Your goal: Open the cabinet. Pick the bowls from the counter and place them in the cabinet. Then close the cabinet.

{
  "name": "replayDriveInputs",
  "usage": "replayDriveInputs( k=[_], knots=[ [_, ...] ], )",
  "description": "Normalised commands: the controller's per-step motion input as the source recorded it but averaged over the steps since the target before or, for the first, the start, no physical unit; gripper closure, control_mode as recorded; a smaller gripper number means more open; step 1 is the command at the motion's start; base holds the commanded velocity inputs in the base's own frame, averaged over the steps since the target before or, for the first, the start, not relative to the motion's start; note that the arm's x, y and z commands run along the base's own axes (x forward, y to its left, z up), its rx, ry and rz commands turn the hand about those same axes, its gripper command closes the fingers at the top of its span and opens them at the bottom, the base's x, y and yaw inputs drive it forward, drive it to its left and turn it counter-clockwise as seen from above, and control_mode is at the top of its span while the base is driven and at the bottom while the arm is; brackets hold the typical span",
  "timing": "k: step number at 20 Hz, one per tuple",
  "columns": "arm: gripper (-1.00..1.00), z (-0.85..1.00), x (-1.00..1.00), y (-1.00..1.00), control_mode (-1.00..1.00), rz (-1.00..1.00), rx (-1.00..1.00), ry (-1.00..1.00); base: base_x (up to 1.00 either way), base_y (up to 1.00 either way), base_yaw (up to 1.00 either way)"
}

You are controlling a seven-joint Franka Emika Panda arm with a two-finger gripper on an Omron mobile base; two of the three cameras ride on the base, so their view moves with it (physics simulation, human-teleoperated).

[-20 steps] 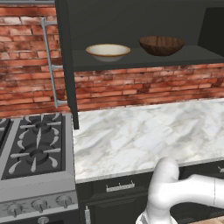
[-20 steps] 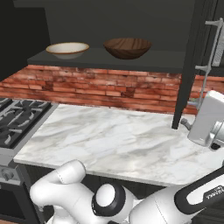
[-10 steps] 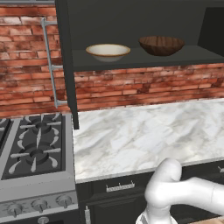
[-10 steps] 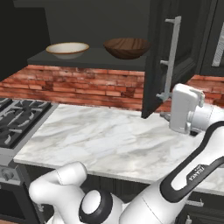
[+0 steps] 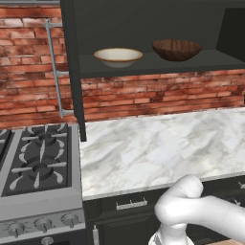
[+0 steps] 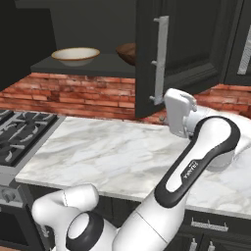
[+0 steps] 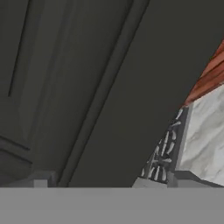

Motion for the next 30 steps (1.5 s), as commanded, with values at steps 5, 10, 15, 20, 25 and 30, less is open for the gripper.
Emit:
replayDriveInputs(
  k=[5,10,15,20,25,30],
  knots=[
    [-1.00,0.13,0.53,0.03,-1.00,-0.07,0.00,-0.01,0.00,0.00,0.00],
    [-1.00,0.13,0.62,0.00,-1.00,-0.10,0.00,0.03,0.00,0.00,0.00],
    [-1.00,0.00,0.65,0.18,-1.00,-0.12,0.00,0.02,0.00,0.00,0.00],
    [-1.00,-0.01,0.74,0.34,-1.00,-0.17,0.00,0.00,0.00,0.00,0.00],
    [-1.00,0.00,0.79,0.27,-1.00,-0.20,0.00,0.00,0.00,0.00,0.00],
    [-1.00,0.00,0.69,0.09,-1.00,-0.18,0.00,0.09,0.00,0.00,0.00]
  ],
)
